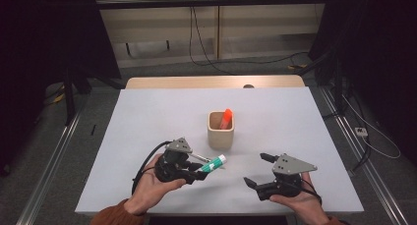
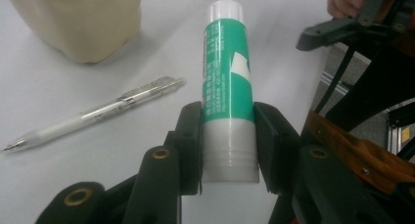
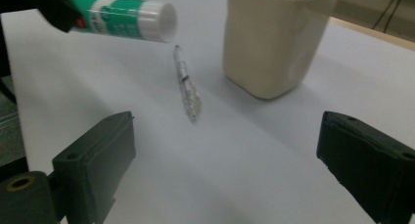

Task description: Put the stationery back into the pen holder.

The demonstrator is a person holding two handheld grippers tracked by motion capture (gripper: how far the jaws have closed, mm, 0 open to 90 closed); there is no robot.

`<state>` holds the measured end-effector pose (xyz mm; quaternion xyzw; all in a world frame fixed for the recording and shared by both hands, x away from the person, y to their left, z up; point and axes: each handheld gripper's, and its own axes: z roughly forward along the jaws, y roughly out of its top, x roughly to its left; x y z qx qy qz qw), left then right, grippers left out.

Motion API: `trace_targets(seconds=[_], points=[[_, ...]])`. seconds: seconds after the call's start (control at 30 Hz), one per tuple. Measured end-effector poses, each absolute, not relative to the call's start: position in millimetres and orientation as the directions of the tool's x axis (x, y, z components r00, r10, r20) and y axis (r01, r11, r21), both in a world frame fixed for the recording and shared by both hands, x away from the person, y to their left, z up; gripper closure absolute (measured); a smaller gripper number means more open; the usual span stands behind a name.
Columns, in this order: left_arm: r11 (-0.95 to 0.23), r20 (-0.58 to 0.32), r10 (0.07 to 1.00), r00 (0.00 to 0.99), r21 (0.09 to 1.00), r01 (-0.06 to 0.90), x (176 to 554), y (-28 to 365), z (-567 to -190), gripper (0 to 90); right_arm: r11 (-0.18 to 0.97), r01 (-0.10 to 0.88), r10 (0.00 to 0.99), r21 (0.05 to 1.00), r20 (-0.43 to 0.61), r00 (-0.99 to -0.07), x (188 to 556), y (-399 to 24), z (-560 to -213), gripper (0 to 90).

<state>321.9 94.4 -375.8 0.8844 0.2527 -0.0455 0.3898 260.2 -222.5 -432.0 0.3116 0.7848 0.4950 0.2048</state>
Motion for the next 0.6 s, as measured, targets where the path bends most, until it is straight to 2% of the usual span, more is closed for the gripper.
trace_targets(seconds=[0.2, 0.43, 0.6], points=[[-0.588, -0.269, 0.410, 0.872, 0.653, 0.478, 326.1, 95.1, -373.2, 65.7, 0.496, 0.175, 0.630, 0.851, -0.214, -0.746, 260.6, -199.4, -425.2, 6.8], [-0.610, -0.260, 0.386, 0.885, 0.648, 0.456, 327.3, 90.2, -370.5, 65.7, 0.569, 0.115, 0.586, 0.814, -0.303, -0.752, 265.0, -181.2, -426.5, 9.4], [-0.617, -0.261, 0.372, 0.891, 0.647, 0.447, 329.4, 84.7, -369.6, 65.8, 0.646, 0.049, 0.540, 0.762, -0.411, -0.734, 262.3, -171.6, -423.8, 12.3]])
